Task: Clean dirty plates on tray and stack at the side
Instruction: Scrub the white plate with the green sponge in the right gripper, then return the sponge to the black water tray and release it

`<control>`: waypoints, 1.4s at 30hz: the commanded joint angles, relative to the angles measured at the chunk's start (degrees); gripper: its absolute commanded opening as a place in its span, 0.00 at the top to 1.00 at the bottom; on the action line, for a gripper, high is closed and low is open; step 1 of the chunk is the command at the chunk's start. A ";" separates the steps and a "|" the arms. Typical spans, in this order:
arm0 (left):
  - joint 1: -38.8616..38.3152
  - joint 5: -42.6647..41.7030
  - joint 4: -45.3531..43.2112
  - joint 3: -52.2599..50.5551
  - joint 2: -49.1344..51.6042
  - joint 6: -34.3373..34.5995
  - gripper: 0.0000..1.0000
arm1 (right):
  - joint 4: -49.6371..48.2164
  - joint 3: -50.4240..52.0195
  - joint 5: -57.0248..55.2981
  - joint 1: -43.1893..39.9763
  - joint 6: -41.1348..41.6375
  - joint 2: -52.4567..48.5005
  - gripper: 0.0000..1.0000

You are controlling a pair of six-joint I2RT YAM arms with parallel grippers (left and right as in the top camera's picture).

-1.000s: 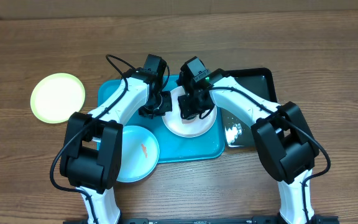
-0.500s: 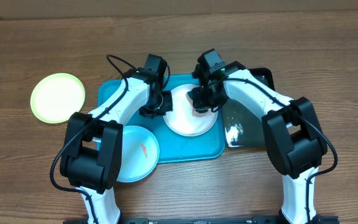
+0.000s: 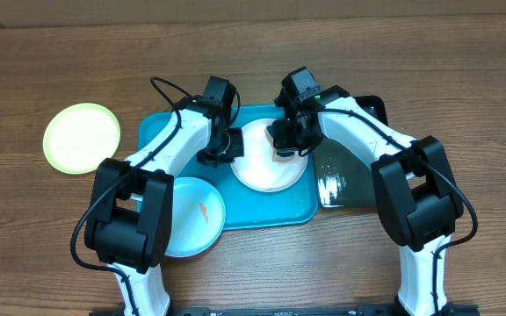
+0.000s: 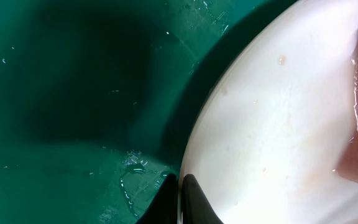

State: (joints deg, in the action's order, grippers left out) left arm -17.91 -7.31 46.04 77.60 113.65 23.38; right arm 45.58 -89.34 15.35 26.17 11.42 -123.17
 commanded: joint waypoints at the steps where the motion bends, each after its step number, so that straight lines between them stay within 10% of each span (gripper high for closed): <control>1: -0.11 0.20 0.17 1.05 0.44 -1.55 0.96 | -0.42 -0.63 1.46 2.10 1.05 -1.25 0.95; 14: -0.11 0.22 0.17 1.05 0.44 -1.57 0.96 | 2.25 -1.14 1.57 7.69 0.76 -1.07 0.96; 42: -0.11 0.22 0.13 1.05 0.44 -1.57 0.95 | 22.08 -8.22 3.06 -15.89 -8.92 5.20 0.96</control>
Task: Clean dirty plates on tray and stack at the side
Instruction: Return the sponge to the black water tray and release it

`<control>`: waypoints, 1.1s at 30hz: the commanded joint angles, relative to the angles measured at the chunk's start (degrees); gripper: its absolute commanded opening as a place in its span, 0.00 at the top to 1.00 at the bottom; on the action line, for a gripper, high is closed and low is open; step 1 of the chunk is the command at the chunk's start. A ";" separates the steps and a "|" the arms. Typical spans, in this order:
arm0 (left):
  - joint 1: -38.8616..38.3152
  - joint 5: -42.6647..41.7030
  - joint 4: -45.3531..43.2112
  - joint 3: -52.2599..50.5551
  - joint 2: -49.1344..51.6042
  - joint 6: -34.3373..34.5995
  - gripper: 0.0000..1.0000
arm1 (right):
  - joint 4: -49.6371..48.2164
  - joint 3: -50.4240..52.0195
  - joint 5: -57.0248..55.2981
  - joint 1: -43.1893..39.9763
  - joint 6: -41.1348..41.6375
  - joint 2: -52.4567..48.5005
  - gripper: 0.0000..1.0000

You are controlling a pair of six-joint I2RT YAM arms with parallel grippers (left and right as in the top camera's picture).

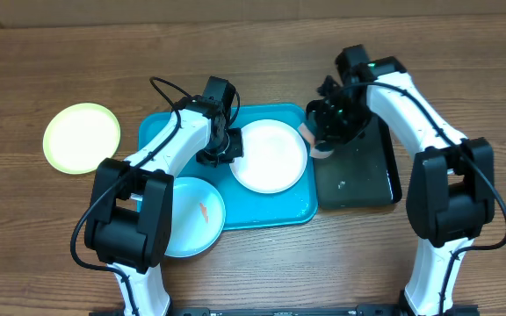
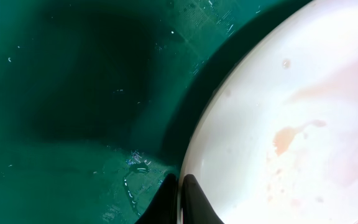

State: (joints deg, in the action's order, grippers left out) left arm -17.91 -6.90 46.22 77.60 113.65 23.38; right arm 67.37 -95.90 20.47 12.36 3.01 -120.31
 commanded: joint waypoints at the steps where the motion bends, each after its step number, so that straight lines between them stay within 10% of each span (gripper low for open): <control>1: -0.11 -0.20 -0.07 1.05 0.44 -1.57 0.95 | 0.50 -1.66 -2.89 -2.75 -0.50 2.34 0.96; 21: -0.11 -0.20 -0.09 1.05 0.44 -1.57 0.95 | -1.29 5.84 -14.05 -4.31 -0.46 2.32 0.94; 33: -0.11 -0.20 -0.15 1.05 0.44 -1.57 0.92 | 0.28 2.62 -13.79 -4.35 -0.46 2.34 0.39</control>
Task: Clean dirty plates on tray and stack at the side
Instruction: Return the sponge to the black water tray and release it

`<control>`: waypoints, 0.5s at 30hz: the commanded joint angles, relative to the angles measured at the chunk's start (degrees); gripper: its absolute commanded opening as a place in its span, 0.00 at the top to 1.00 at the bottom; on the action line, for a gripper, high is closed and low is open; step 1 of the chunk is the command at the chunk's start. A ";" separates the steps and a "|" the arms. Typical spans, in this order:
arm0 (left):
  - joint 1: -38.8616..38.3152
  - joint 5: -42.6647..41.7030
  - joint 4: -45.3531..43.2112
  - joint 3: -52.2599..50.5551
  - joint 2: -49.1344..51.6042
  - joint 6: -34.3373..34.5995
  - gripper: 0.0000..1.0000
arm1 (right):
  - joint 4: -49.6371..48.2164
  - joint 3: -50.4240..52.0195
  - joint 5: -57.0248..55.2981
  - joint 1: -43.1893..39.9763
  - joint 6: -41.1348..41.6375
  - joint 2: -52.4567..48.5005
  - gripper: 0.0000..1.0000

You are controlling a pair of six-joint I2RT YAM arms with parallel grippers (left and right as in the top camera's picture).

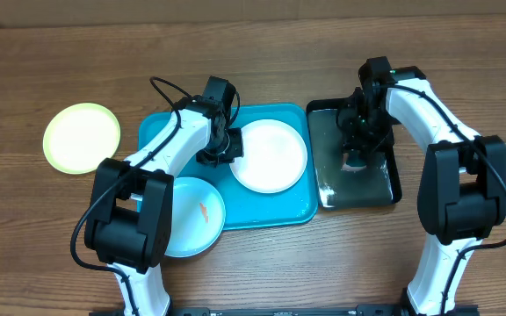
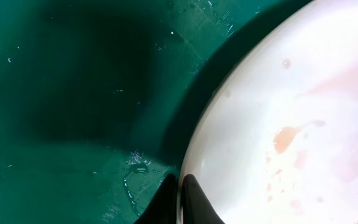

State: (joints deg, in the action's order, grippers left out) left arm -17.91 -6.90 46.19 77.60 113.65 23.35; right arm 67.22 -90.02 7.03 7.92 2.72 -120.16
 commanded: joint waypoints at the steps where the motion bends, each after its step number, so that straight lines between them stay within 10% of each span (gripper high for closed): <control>1: -0.11 -0.20 -0.13 1.05 0.44 -1.55 0.91 | 1.27 -4.85 -0.35 0.04 -0.15 2.19 0.38; 15: -0.11 -0.17 -0.13 1.05 0.44 -1.55 0.84 | 4.37 -13.11 -6.36 -8.20 0.85 2.19 0.00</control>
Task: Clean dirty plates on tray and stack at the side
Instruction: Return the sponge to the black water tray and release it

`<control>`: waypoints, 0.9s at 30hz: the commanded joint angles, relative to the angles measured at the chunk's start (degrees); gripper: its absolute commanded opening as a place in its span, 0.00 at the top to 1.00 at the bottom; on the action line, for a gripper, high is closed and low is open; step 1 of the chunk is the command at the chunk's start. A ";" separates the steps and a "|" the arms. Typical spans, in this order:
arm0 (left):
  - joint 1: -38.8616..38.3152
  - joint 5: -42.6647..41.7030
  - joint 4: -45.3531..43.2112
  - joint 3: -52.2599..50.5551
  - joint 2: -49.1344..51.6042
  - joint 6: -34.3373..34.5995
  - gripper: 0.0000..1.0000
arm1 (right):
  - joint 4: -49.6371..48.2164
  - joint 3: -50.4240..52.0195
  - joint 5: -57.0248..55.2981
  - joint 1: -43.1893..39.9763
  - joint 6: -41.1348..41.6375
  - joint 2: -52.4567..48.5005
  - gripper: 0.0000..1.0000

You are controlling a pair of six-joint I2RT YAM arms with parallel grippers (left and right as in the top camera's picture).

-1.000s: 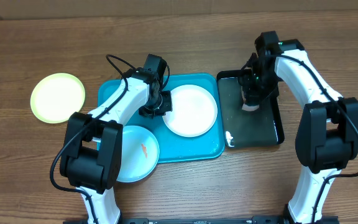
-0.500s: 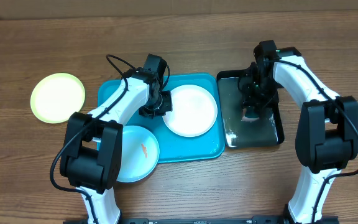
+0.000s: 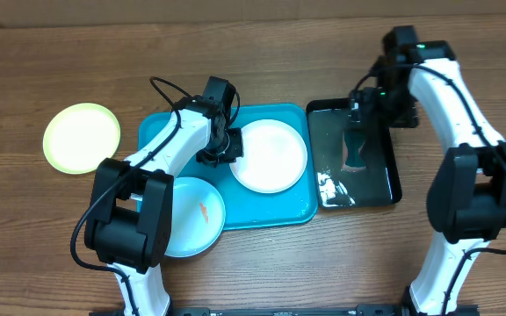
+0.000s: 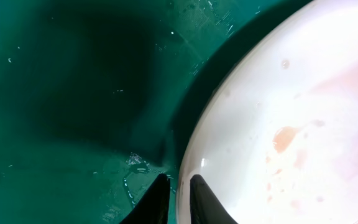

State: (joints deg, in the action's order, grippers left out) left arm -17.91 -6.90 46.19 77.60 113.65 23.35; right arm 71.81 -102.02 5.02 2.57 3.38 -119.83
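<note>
A white plate lies on the teal tray. In the left wrist view the white plate carries faint orange smears. My left gripper sits at the plate's left rim. Close up, my left gripper is slightly open, with the rim still between its fingers. A second white plate, marked with an orange stain, overlaps the tray's near left corner. The sponge lies in the black tray. My right gripper hangs over that tray's far edge, open and holding nothing.
A pale green plate sits on the wooden table left of the teal tray. The black tray holds water and stands right against the teal tray. Wet film shows on the teal tray floor.
My right gripper has let go of the sponge in the black tray and now stands at the tray's far edge. My left fingers have parted a little around the plate rim.
First my right gripper pressed the sponge on the white plate while my left gripper pinched its rim. Then the sponge was at the black tray's left edge, later down in the tray. Now it lies there alone, and the left pinch has loosened.
</note>
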 commanded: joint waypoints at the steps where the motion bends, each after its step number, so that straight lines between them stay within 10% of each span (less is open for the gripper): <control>1: -0.11 -0.17 -0.13 1.05 0.44 -1.55 0.83 | -0.59 -1.07 -6.32 -3.76 0.20 1.86 0.00; 27: -0.13 0.48 -0.07 -0.98 0.46 -1.49 0.83 | -4.72 -1.03 -4.92 -7.52 0.22 1.86 0.00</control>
State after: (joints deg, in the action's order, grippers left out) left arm -17.91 -6.85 46.89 77.54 113.65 22.33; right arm 67.26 -102.02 0.01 -5.10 3.38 -119.83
